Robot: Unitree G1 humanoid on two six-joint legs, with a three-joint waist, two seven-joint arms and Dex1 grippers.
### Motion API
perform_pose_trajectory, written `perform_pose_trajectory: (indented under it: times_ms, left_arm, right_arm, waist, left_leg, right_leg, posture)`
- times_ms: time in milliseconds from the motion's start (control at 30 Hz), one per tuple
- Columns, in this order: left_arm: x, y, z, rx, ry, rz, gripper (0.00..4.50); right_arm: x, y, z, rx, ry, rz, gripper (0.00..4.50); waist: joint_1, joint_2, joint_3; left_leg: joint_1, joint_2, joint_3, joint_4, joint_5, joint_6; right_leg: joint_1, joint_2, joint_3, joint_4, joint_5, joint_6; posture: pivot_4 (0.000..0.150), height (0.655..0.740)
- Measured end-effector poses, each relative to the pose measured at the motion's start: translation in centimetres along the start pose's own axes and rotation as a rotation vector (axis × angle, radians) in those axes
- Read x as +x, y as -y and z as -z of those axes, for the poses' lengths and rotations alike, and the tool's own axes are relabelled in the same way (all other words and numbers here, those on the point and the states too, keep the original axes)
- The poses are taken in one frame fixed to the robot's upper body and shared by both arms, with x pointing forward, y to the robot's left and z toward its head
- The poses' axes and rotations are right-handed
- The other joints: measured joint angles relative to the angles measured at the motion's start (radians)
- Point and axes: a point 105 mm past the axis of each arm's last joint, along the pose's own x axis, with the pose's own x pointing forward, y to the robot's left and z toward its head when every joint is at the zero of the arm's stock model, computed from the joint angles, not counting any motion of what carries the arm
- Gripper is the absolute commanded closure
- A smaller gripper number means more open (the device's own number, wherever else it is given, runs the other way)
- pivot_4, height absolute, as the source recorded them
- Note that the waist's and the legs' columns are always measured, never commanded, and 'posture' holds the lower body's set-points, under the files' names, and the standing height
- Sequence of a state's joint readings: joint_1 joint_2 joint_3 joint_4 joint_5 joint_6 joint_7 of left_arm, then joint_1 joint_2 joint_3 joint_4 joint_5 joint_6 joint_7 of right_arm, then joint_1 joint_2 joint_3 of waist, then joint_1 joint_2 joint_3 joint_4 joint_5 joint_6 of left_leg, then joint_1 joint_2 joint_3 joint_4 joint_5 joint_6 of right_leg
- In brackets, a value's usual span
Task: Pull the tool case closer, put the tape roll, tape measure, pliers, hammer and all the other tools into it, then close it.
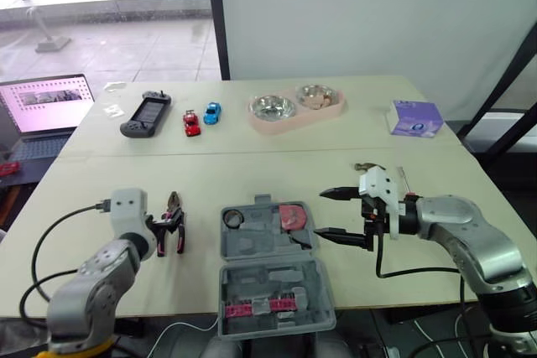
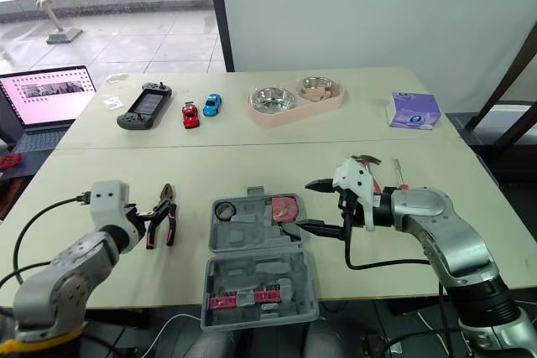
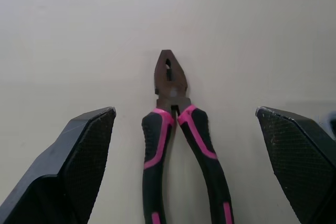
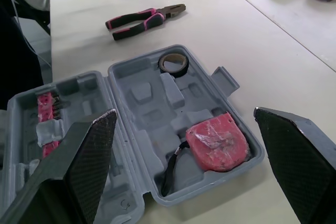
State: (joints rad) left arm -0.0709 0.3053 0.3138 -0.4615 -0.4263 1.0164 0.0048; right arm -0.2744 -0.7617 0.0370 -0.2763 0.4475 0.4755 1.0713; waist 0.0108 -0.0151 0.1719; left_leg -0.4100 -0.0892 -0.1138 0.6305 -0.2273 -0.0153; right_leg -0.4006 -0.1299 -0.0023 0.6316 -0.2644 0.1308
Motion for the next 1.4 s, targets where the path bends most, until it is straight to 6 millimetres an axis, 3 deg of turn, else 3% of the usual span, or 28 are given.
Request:
perform_pose_trajectory:
  times_ms: [133,367,800,900,967,1000,1400]
  left_arm:
    - [1.7,0.3,1.0,-0.024,-0.077,-0.071,0.00]
    - [2.9,0.8,3.6,-0.017,-0.179,-0.099,0.00]
    - [4.1,2.0,3.5,0.057,-0.178,-0.069,0.00]
    - [4.2,2.2,3.5,0.058,-0.180,-0.058,0.75]
    - [4.2,2.3,3.6,0.057,-0.182,-0.050,1.75]
    - [4.3,2.4,3.6,0.056,-0.183,-0.047,1.91]
    - [4.4,2.1,3.5,0.080,-0.176,-0.017,1.91]
  right_arm:
    - [0.0,0.0,-0.1,-0.001,0.004,0.006,0.09]
    - [0.2,-0.2,-0.6,0.000,0.017,0.012,0.09]
    - [0.2,0.0,-0.8,0.009,0.022,0.017,0.09]
    - [0.2,0.1,-1.0,0.005,0.023,0.019,0.00]
    - [0.2,0.1,-1.0,0.004,0.024,0.019,0.00]
    - [0.2,0.1,-1.0,0.003,0.024,0.019,0.00]
    - [0.3,0.2,-1.0,-0.002,0.018,0.023,0.00]
  waist:
    - [0.002,0.000,0.000]
    - [0.003,0.000,0.000]
    - [0.015,0.001,-0.001]
    - [0.022,0.002,-0.001]
    - [0.025,0.002,-0.001]
    - [0.025,0.002,-0.001]
    - [0.027,0.005,-0.003]
  left_leg:
    - [0.000,0.000,0.000,0.000,0.000,0.000]
    - [0.000,0.000,0.000,0.000,0.000,0.000]
    - [0.001,-0.001,0.000,0.000,0.000,0.000]
    - [0.001,-0.001,0.000,0.001,0.000,0.000]
    - [0.001,-0.001,0.000,0.000,0.000,0.000]
    - [0.001,-0.001,0.000,0.000,0.000,0.000]
    - [0.002,-0.001,0.000,0.000,0.000,0.000]
  right_leg:
    - [0.000,0.000,0.000,0.000,0.002,0.003]
    - [0.000,0.000,0.000,0.000,0.002,0.003]
    - [0.002,-0.001,0.000,0.000,0.002,0.003]
    - [0.002,-0.001,0.000,0.000,0.002,0.003]
    - [0.002,-0.001,0.000,0.000,0.002,0.003]
    - [0.002,-0.001,0.000,0.000,0.002,0.003]
    - [0.002,-0.001,0.000,0.000,0.002,0.003]
  posture:
    - [0.150,0.7233]
    - [0.150,0.7233]
    - [0.150,0.7233]
    - [0.150,0.7233]
    - [0.150,0.7233]
    - [0.150,0.7233]
    - [0.150,0.7233]
